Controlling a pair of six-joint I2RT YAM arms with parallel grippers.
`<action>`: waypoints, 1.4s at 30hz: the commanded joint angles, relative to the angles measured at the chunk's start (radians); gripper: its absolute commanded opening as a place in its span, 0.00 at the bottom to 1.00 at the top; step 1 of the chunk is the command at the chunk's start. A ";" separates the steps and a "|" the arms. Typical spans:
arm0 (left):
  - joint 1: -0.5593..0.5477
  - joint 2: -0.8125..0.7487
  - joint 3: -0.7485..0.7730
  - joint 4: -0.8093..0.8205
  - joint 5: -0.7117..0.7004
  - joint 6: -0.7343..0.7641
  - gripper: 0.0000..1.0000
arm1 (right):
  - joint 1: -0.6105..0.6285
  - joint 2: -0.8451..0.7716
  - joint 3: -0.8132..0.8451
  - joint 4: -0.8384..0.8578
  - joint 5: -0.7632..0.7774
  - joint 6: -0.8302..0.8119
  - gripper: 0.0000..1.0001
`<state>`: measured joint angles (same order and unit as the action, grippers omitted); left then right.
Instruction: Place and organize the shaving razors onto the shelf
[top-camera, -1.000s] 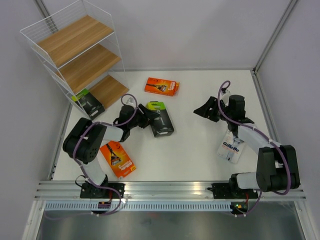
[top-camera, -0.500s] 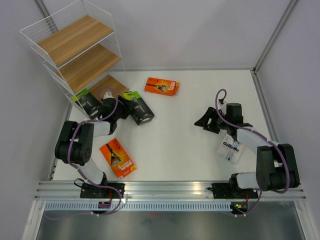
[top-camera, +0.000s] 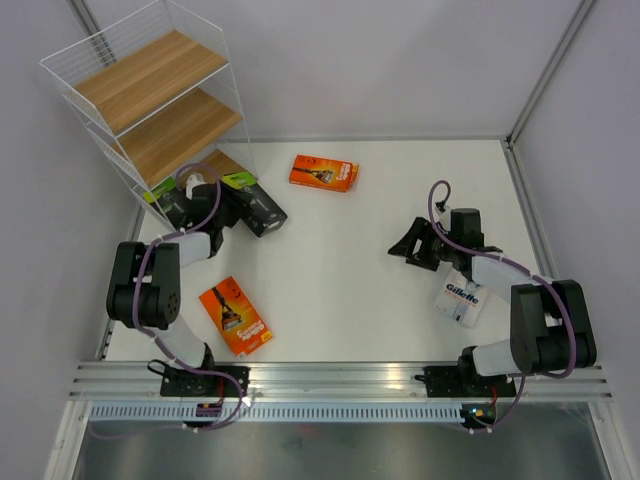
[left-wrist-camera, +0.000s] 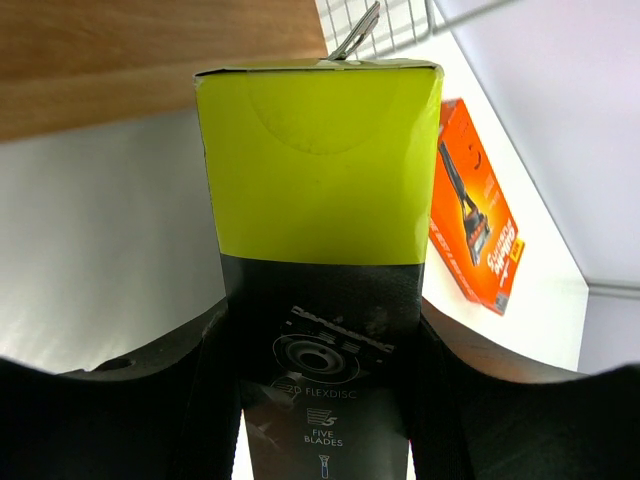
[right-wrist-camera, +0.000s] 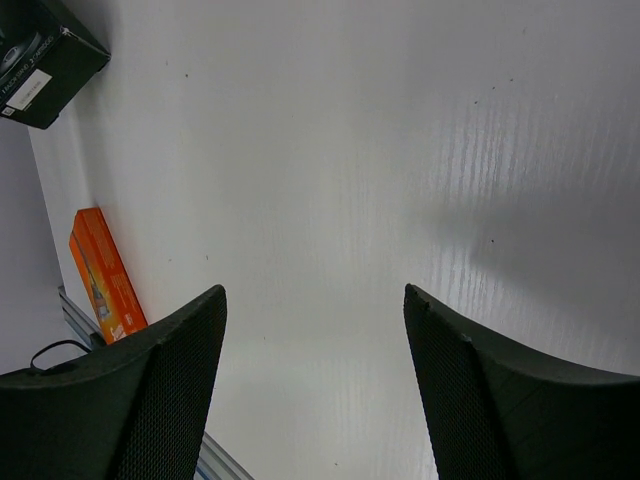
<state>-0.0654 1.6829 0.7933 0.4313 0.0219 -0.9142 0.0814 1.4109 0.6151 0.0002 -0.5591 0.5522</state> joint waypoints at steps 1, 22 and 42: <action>0.026 0.004 0.061 0.041 -0.059 0.060 0.38 | 0.001 0.005 -0.009 0.020 0.011 -0.009 0.78; 0.049 0.012 0.235 -0.284 -0.200 0.207 0.87 | 0.001 -0.010 -0.061 0.058 -0.001 0.011 0.80; -0.072 -0.281 0.129 -0.447 -0.060 0.432 0.95 | 0.003 -0.050 -0.112 0.084 -0.019 0.025 0.81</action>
<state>-0.0837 1.4422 0.9295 0.0017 -0.0940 -0.6373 0.0814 1.3983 0.5121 0.0532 -0.5671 0.5724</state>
